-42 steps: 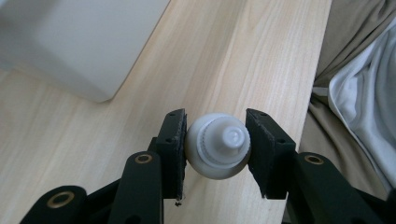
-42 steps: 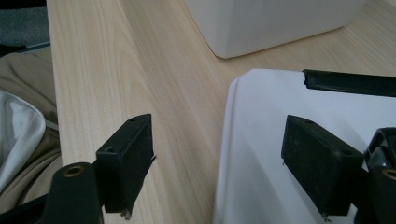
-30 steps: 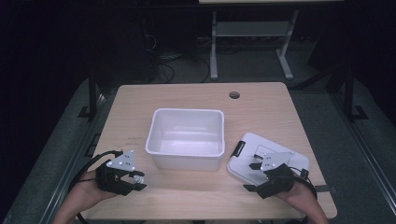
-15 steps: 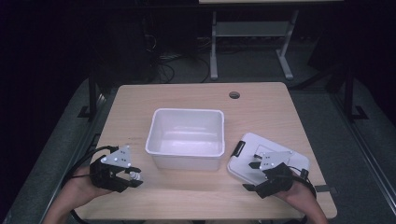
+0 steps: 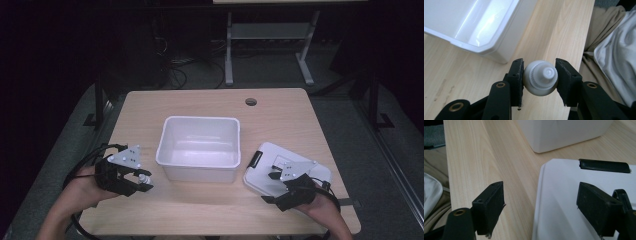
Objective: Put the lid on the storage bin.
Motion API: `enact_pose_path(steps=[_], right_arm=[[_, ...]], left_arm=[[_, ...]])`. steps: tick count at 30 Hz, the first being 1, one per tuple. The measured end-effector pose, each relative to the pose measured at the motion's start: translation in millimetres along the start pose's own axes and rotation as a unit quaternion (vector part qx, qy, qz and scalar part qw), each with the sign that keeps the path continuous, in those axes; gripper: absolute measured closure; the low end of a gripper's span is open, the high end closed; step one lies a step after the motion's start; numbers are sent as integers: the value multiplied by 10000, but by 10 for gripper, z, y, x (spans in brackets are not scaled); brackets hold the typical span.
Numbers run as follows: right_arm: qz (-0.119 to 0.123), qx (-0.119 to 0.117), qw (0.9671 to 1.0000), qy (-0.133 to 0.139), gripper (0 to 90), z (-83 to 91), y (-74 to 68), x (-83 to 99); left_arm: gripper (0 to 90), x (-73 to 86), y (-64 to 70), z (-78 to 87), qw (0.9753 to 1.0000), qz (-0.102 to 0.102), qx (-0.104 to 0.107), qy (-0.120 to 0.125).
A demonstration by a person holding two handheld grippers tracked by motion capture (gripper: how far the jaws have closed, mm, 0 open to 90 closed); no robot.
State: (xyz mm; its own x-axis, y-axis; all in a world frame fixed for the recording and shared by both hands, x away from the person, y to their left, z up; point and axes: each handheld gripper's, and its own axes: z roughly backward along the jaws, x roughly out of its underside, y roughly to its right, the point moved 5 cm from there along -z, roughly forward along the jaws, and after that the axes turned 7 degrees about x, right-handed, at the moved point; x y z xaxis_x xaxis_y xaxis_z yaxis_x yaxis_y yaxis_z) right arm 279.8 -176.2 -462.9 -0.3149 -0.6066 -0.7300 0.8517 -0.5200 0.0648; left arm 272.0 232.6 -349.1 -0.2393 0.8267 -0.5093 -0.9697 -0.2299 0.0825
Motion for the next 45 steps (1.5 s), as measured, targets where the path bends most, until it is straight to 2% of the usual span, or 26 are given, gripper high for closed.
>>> enact_pose_path(steps=[3, 19, 23, 34, 45], right_arm=[[9, 4, 10000, -20, 214, 0, -4, 6], [-20, -2, 10000, 32, 214, 32, -22, 2], [-15, 6, 10000, 52, 214, 46, -17, 4], [-51, -15, 10000, 74, 212, 52, -7, 2], [-60, -28, 9999, 110, 213, 73, 14, 9]], left_arm=[[598, -41, -14, 39, 10000, -30, -38, -11], [598, -227, -137, 117, 9994, -27, -73, 345], [599, -267, -181, 131, 9993, -68, -90, 348], [598, -423, -341, 174, 9991, -27, -164, 388], [598, -580, -514, 133, 9994, -3, -227, 257]])
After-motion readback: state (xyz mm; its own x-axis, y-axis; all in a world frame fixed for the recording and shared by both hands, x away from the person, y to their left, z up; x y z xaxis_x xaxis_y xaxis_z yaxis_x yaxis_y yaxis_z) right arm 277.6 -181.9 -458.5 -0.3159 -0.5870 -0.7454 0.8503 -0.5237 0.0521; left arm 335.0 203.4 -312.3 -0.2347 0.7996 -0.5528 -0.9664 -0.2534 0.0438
